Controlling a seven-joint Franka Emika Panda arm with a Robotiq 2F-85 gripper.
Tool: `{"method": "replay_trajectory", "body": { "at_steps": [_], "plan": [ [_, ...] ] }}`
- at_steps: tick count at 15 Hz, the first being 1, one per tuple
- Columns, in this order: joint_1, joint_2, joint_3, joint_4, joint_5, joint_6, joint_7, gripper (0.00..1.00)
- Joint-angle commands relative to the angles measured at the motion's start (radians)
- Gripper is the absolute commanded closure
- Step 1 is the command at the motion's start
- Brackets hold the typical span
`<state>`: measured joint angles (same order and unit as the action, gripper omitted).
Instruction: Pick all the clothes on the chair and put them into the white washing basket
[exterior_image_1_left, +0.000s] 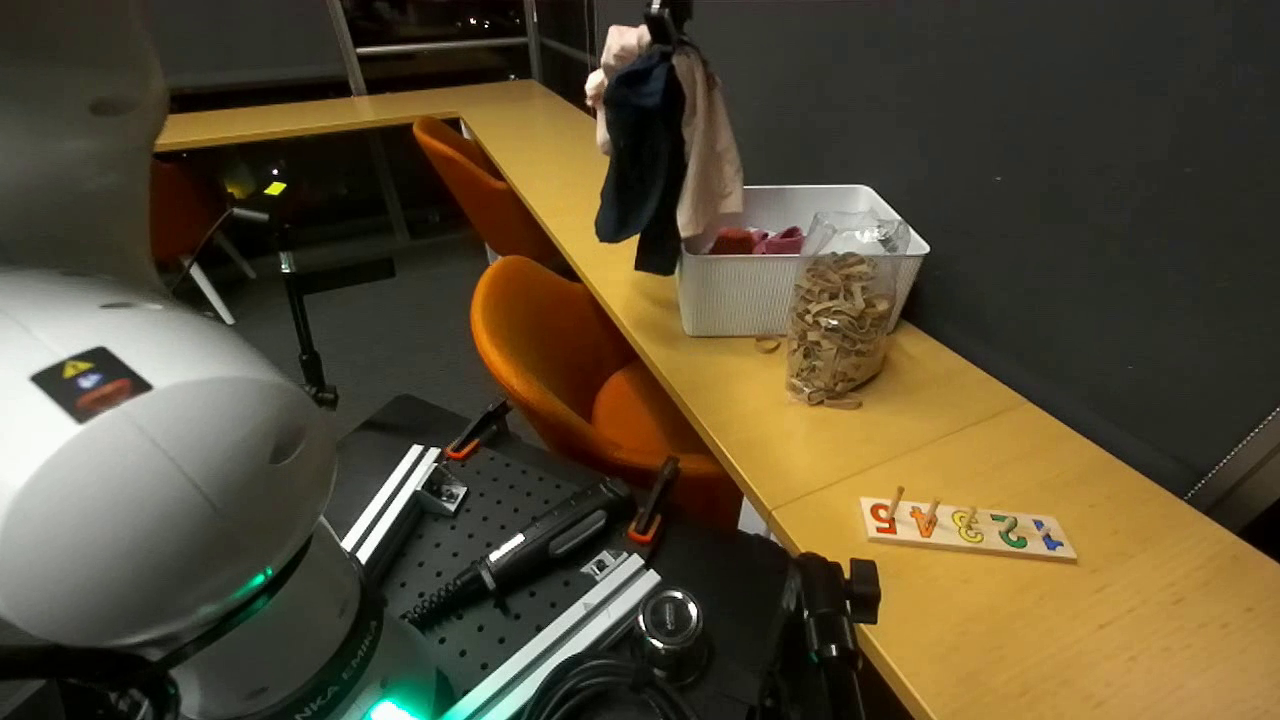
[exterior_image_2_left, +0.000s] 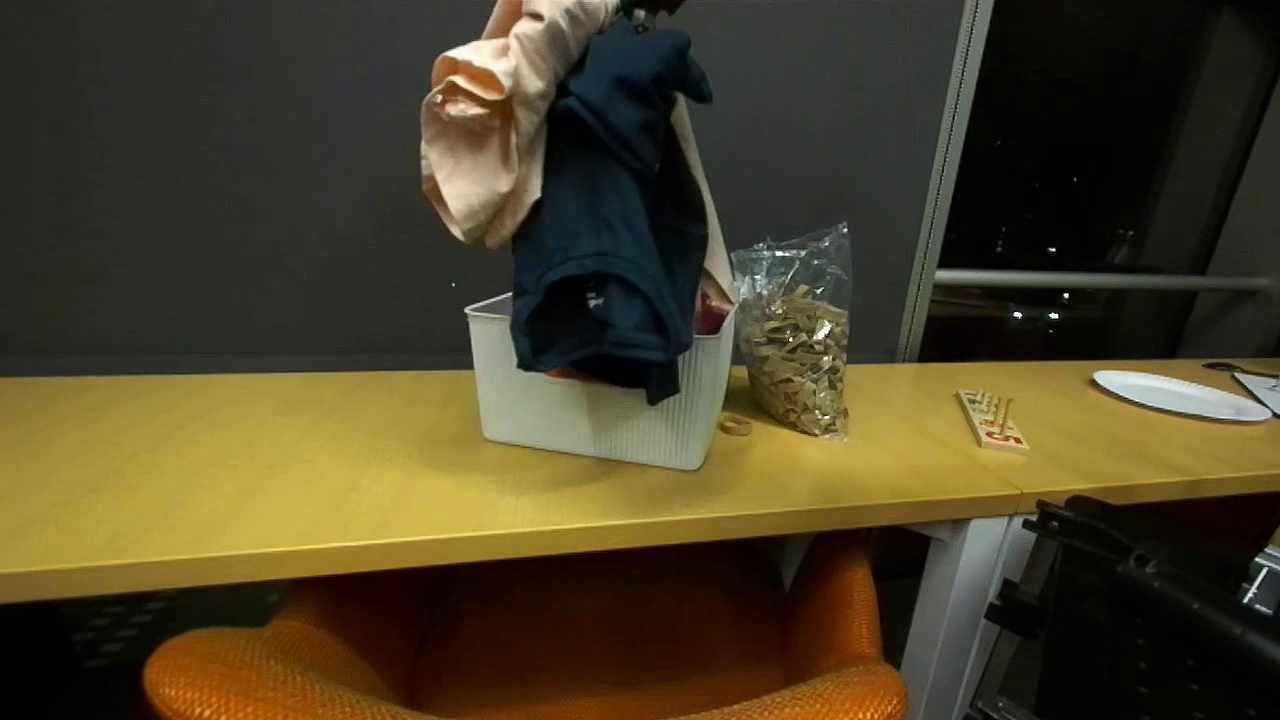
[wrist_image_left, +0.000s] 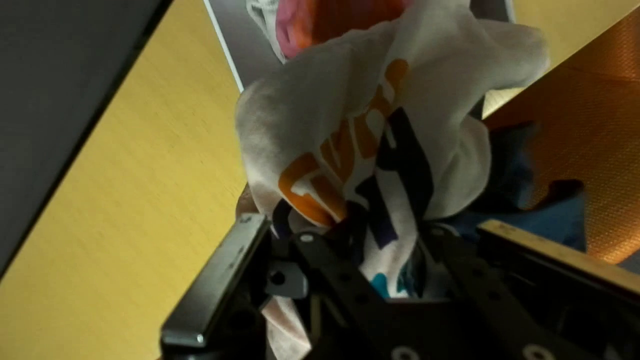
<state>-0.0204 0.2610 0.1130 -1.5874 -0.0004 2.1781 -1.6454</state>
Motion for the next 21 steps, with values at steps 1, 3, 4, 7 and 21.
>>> {"method": "replay_trajectory", "body": {
  "at_steps": [1, 3, 4, 7, 21],
  "plan": [
    [-0.024, 0.081, -0.06, 0.121, -0.026, 0.003, 0.071, 0.97],
    [-0.043, 0.133, -0.086, 0.179, -0.027, 0.016, 0.12, 0.97],
    [-0.055, 0.157, -0.097, 0.205, -0.022, 0.018, 0.134, 0.97],
    [-0.074, 0.288, -0.114, 0.3, -0.034, 0.045, 0.19, 0.97],
    [0.009, 0.578, -0.1, 0.326, -0.18, 0.262, 0.42, 0.97]
  ]
}}
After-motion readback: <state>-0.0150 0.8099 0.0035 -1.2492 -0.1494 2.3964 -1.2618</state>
